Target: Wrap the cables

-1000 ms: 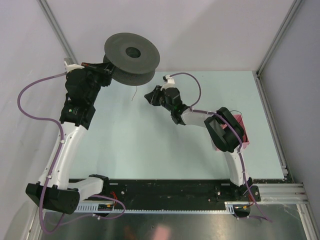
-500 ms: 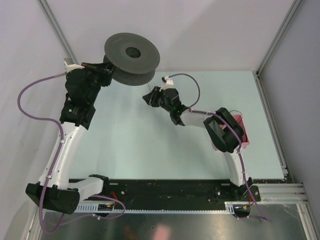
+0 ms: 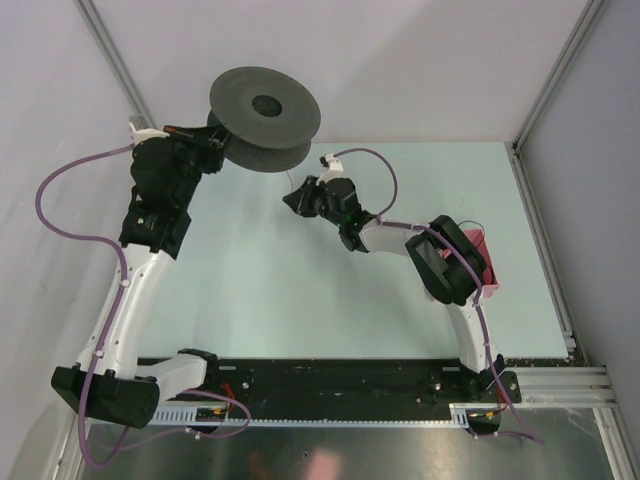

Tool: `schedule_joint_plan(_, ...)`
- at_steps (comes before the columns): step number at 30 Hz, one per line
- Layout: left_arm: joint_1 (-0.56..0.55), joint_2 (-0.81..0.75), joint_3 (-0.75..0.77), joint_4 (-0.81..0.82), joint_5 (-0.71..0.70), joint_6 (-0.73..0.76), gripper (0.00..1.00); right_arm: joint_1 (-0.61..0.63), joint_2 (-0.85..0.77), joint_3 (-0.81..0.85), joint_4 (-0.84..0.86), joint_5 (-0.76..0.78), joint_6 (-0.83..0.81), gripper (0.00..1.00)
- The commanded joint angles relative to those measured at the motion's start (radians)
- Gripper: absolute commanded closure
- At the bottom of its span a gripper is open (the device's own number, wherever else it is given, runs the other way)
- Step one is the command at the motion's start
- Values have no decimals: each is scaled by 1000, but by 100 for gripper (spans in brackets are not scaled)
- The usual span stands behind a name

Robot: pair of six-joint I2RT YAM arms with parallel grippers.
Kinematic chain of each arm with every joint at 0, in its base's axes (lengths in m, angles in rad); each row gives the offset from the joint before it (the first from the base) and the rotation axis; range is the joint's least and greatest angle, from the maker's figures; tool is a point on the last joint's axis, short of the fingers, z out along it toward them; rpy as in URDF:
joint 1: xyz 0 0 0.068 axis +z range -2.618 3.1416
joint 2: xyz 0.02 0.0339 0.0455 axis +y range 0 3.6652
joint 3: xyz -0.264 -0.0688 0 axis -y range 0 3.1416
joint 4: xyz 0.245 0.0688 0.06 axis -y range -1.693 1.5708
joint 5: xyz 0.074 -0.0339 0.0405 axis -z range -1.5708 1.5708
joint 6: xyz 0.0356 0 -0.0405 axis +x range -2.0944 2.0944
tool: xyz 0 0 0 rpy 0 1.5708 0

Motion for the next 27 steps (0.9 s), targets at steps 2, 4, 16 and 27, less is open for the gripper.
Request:
schedule_joint_plan(2, 1, -16, 16, 91, 20, -28, 100, 2, 4, 29, 52, -24, -1, 79)
schedule_joint_plan(4, -1, -18, 16, 91, 21, -27, 100, 3, 4, 29, 57, -30, -5, 82)
schedule_joint_plan(16, -8, -13, 19, 92, 29, -25, 100, 6, 3, 31, 55, -19, 0, 66)
schedule_joint_plan(27, -14, -21, 20, 92, 30, -19, 100, 1, 20, 29, 36, 3, -17, 97)
